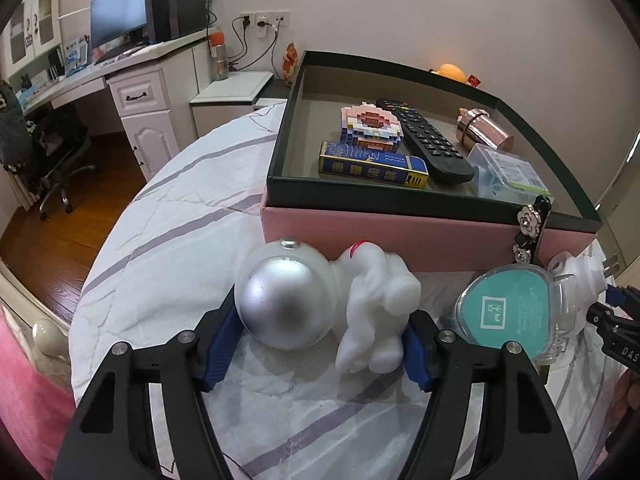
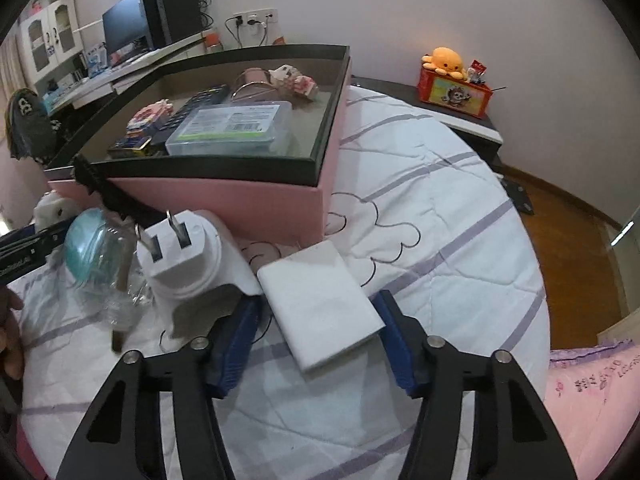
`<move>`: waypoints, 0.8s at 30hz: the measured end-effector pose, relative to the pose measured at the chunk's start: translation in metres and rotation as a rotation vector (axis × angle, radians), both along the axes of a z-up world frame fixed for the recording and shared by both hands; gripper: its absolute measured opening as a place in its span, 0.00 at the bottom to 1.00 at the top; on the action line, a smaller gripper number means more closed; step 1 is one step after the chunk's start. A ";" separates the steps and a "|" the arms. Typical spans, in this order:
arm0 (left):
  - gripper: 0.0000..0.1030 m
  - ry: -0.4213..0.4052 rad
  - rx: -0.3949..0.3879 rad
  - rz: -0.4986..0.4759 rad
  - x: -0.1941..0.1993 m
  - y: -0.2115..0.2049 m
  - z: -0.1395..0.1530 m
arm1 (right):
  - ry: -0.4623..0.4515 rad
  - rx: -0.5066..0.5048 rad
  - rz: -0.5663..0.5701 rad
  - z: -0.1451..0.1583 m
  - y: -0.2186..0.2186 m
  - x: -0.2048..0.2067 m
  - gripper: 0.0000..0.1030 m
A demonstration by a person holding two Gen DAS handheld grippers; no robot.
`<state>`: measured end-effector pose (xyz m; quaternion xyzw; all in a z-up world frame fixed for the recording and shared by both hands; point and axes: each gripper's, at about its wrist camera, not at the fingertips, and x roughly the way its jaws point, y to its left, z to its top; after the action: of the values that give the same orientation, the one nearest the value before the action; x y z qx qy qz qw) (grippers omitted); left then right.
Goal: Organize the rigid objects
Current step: 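Grasp the silver ball and white bunny with the left tool while the right tool grasps the white charger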
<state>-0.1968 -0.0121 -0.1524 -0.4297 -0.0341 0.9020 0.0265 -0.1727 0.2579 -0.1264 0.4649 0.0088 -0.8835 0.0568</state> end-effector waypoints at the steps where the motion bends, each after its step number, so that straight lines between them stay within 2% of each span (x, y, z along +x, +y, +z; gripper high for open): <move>1: 0.67 0.000 0.002 -0.003 0.000 0.000 0.000 | -0.002 -0.006 0.004 0.001 0.001 0.002 0.49; 3: 0.67 0.002 0.002 -0.006 0.002 0.001 0.000 | -0.004 -0.017 0.012 0.001 0.003 0.004 0.45; 10: 0.67 0.002 0.006 -0.006 0.002 -0.001 0.000 | 0.013 0.022 0.035 -0.003 -0.003 -0.002 0.45; 13: 0.67 0.005 0.018 -0.006 0.002 -0.002 0.001 | 0.014 -0.004 0.013 -0.002 -0.001 -0.003 0.44; 15: 0.67 0.010 0.032 -0.011 0.004 -0.004 0.003 | 0.015 -0.025 -0.014 0.000 0.002 0.001 0.40; 24: 0.67 0.032 0.046 -0.022 0.024 -0.004 0.014 | 0.034 -0.109 -0.092 0.012 0.014 0.030 0.40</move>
<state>-0.1724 -0.0160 -0.1384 -0.4146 -0.0497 0.9074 0.0468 -0.1424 0.2723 -0.1140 0.4457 -0.0598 -0.8922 0.0413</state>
